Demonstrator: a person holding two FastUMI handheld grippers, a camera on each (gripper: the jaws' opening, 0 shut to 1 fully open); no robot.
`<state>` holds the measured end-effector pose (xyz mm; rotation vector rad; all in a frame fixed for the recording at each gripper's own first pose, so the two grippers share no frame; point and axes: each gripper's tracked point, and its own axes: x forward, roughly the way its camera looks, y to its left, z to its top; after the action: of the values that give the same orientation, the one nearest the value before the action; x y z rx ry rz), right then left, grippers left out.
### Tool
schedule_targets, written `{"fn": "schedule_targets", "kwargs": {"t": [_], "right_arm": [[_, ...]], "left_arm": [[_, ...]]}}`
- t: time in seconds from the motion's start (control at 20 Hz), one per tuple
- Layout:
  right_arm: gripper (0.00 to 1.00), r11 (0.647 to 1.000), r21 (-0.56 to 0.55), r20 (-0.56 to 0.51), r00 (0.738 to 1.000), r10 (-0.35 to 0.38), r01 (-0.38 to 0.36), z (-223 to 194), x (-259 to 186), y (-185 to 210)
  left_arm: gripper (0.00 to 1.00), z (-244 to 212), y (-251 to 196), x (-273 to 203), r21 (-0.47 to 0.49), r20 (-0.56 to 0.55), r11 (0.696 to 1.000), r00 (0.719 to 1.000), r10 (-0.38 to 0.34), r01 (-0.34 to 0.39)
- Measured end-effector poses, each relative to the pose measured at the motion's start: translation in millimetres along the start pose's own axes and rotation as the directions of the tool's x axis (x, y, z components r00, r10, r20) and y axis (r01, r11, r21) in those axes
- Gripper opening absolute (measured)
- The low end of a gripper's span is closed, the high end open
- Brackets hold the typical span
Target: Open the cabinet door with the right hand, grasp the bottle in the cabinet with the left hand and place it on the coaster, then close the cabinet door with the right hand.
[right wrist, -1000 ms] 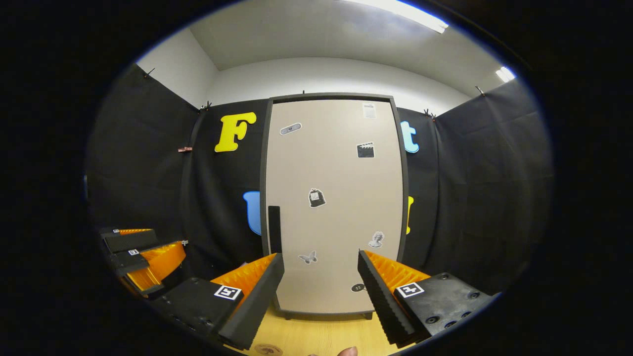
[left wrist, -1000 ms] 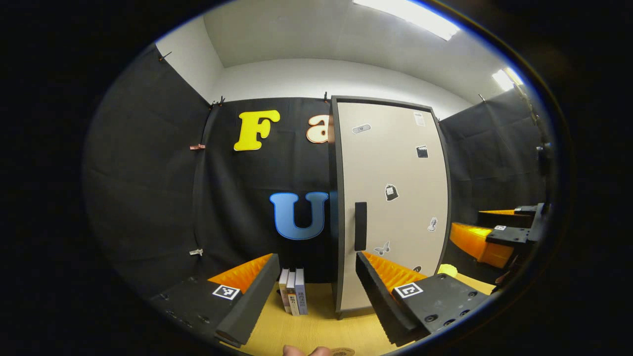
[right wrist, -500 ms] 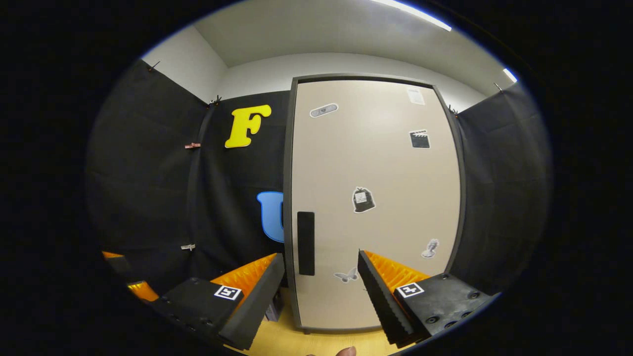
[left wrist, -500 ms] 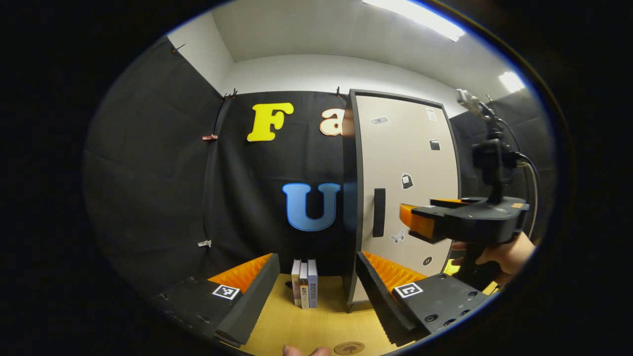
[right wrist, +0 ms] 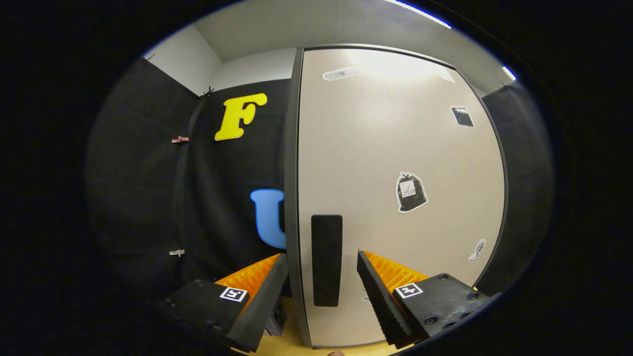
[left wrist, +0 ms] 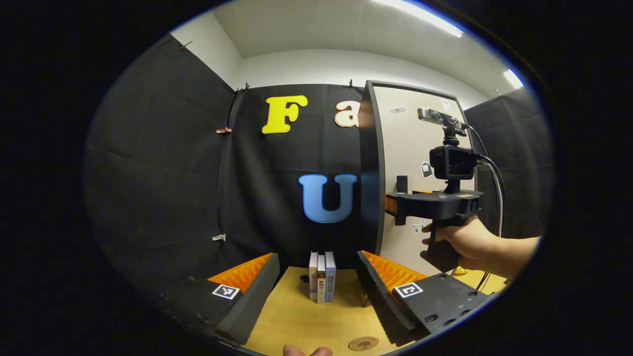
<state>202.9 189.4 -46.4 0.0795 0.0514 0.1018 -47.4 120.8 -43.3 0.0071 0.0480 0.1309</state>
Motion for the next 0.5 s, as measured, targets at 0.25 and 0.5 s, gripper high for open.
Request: {"fn": "schedule_targets", "kwargs": {"t": [0.25,0.5], "right_arm": [[0.46,0.999,0.011,-0.026,0.999,-0.048,0.048,-14.1,17.4,-7.6],[0.23,0.999,0.001,-0.036,0.999,-0.032,0.032,-19.3,17.7,-8.1]], "left_arm": [[0.98,-0.7,7.9,4.5,0.003,-0.002,1.000,1.000,0.017,-0.017],[0.98,0.7,0.8,2.1,-0.011,0.000,1.000,1.000,0.005,-0.005]]}}
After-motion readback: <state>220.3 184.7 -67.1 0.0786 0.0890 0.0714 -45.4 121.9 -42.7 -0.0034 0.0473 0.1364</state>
